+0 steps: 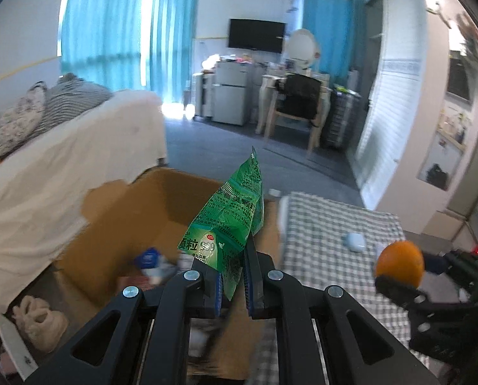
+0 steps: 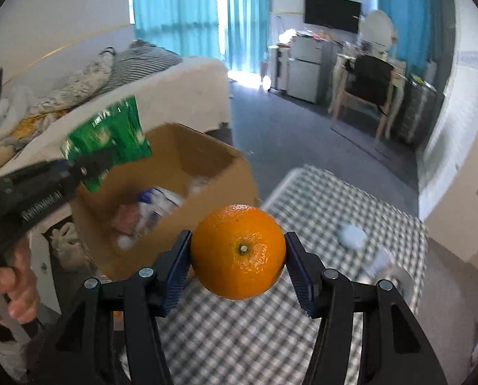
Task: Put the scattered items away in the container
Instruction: 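Carry the orange and bag over the box and release both inside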
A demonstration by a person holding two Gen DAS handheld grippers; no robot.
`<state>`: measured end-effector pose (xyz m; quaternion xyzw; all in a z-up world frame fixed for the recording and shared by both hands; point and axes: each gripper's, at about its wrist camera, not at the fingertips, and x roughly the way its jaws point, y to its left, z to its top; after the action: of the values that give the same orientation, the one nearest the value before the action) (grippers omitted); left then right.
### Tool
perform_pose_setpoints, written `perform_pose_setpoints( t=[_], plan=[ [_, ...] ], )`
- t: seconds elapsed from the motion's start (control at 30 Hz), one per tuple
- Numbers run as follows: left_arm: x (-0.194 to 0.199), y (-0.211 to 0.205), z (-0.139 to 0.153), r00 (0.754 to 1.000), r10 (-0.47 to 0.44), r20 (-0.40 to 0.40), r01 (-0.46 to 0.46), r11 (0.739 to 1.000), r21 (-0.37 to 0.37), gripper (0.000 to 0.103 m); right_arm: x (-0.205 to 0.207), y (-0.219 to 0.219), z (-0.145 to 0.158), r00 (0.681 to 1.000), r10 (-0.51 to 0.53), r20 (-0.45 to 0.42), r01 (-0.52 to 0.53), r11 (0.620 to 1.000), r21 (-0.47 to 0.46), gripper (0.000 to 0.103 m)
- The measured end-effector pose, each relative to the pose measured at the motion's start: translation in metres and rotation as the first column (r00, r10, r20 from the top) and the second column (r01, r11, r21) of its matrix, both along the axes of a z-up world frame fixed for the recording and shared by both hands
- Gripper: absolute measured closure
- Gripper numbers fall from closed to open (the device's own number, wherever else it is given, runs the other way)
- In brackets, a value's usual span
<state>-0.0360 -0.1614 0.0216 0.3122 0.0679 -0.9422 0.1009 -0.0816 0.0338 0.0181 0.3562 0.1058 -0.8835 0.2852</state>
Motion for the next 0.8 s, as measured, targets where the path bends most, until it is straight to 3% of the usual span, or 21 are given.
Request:
perform_pose_setpoints(
  t=[0.43, 0.7, 0.8],
  plan=[
    [0.005, -0.085, -0.040, 0.988, 0.128, 0.085, -0.128, 0.992, 0.001, 0.093, -0.018, -0.096, -0.009, 0.991, 0.131, 0.007, -0.131, 0.991, 0.002, 0.046],
    [-0.006, -0.107, -0.073, 0.975, 0.155, 0.157, -0.158, 0.988, 0.005, 0.093, -0.040, -0.118, -0.037, 0.987, 0.147, 0.065, -0.148, 0.989, 0.011, 0.046],
    [-0.009, -0.108, -0.076, 0.972, 0.170, 0.165, -0.173, 0.985, 0.003, 0.086, -0.048, -0.120, -0.042, 0.986, 0.147, 0.079, -0.149, 0.989, 0.013, 0.046]
  ],
)
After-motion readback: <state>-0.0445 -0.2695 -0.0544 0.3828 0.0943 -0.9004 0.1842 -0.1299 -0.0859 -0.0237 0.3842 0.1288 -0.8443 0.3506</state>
